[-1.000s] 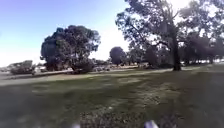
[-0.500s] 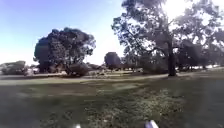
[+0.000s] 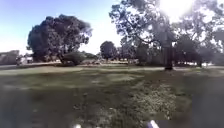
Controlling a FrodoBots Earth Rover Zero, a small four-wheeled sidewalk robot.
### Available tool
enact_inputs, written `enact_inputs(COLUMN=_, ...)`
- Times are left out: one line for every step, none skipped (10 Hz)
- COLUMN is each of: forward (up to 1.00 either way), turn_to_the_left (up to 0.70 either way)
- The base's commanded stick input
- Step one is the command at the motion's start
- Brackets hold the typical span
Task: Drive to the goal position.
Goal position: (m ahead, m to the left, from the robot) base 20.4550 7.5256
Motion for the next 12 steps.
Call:
enact_inputs(forward=0.7, turn_to_the_left=0.0)
enact_inputs(forward=0.7, turn_to_the_left=0.0)
enact_inputs(forward=0.7, turn_to_the_left=0.0)
enact_inputs(forward=0.7, turn_to_the_left=0.0)
enact_inputs(forward=0.7, turn_to_the_left=0.0)
enact_inputs(forward=0.7, turn_to_the_left=0.0)
enact_inputs(forward=0.7, turn_to_the_left=0.0)
enact_inputs(forward=0.7, turn_to_the_left=0.0)
enact_inputs(forward=0.7, turn_to_the_left=0.0)
enact_inputs(forward=0.7, turn_to_the_left=0.0)
enact_inputs(forward=0.7, turn_to_the_left=0.0)
enact_inputs(forward=0.7, turn_to_the_left=0.0)
